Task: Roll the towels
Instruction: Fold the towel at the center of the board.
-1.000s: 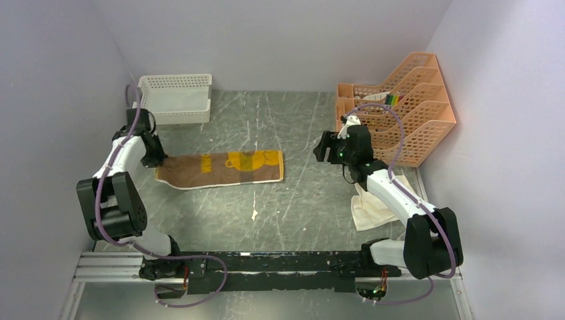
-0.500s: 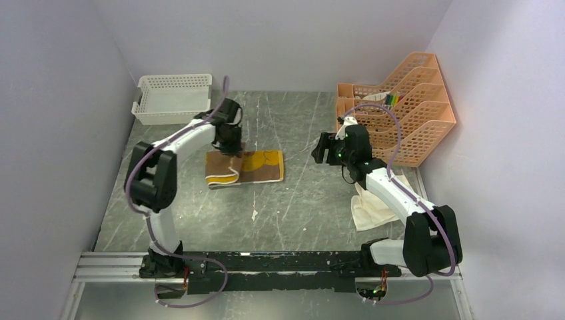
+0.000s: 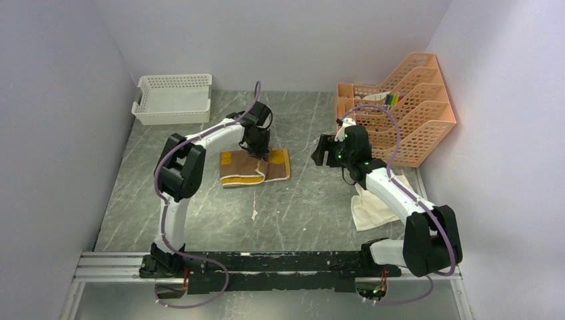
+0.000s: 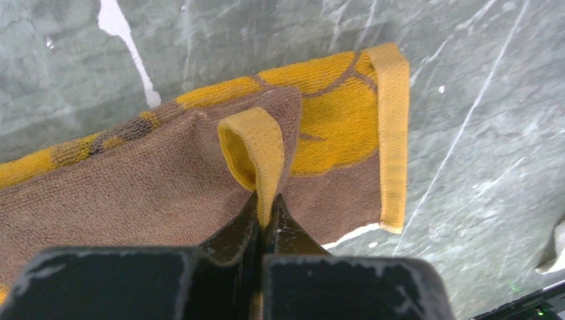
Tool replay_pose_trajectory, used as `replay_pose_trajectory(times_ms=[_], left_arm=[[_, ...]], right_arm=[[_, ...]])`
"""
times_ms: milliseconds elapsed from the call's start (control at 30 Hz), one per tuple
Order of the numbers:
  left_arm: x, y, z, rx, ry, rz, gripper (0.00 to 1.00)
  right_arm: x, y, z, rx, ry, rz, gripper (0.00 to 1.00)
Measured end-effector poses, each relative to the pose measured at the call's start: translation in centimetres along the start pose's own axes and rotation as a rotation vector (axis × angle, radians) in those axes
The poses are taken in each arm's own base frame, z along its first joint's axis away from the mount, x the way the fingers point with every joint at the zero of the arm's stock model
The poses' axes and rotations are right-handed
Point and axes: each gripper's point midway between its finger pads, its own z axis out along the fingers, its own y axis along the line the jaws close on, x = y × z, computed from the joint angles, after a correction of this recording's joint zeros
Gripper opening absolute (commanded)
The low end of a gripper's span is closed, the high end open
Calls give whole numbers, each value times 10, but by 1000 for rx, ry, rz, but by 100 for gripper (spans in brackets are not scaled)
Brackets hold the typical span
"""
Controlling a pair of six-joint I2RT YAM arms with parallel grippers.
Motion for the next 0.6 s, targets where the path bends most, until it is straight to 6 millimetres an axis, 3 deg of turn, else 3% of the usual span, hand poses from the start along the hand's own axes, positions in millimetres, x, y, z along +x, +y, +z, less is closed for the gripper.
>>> replay_pose_trajectory(times_ms=[600], left_arm=[[-17,-25,5,45,-46,-78,7]], right_arm=[[14,1,7,-23,50,5,71]])
